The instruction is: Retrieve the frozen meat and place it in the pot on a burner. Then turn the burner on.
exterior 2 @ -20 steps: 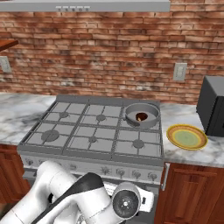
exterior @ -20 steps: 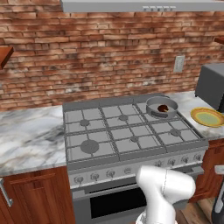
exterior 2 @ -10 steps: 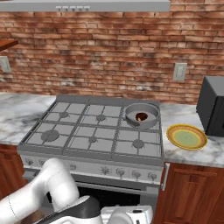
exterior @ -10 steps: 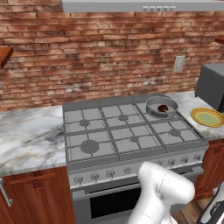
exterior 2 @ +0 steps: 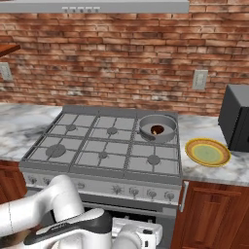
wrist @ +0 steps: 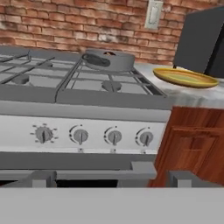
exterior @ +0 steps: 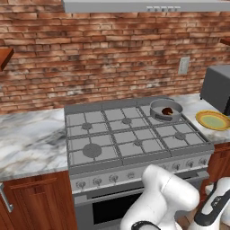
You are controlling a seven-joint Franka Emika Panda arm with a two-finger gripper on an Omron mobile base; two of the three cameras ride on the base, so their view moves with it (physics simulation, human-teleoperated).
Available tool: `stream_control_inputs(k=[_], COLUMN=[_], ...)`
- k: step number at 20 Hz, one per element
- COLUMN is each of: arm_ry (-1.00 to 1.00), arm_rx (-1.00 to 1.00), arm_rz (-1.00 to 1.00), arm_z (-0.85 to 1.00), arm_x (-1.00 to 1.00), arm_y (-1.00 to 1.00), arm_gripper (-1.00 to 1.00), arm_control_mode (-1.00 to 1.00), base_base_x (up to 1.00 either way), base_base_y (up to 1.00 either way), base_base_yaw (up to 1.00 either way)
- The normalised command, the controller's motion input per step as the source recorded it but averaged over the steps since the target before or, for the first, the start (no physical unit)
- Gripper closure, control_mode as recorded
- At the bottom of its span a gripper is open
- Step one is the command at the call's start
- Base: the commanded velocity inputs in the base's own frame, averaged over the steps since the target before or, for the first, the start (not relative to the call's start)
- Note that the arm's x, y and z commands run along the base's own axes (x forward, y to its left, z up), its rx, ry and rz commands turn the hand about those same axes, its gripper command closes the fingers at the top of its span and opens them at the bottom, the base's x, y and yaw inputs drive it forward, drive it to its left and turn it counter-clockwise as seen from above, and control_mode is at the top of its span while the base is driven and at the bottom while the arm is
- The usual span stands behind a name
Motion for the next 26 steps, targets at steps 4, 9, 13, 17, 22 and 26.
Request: stream_control_inputs(k=[4,9,13,17,22,26], arm_ry=[-0.05,-0.25,-0.15,-0.01,0.00,0.00], arm_rx=[0.08,0.01,-0.01,0.00,0.00,0.00], arm_rz=[0.04,0.04,0.04,0.00,0.00,0.00], arm_z=[0.00,-0.06,-0.11,0.00,0.00,0.00], arm_x=[0.09,0.13,0.17,0.06,0.18,0.43], arm_y=[-0.02,-0.05,0.02,0.00,0.02,0.03], arm_gripper=[-1.00,-1.00,-1.00,-1.00,-1.00,-1.00], arm_control_mode=[-1.00,-1.00,-1.00,-1.00,-1.00,-1.00], base_base_x=[0.00,0.00,0.00,0.00,0.00,0.00], base_base_y=[0.00,0.00,0.00,0.00,0.00,0.00], base_base_yaw=[0.00,0.00,0.00,0.00,0.00,0.00])
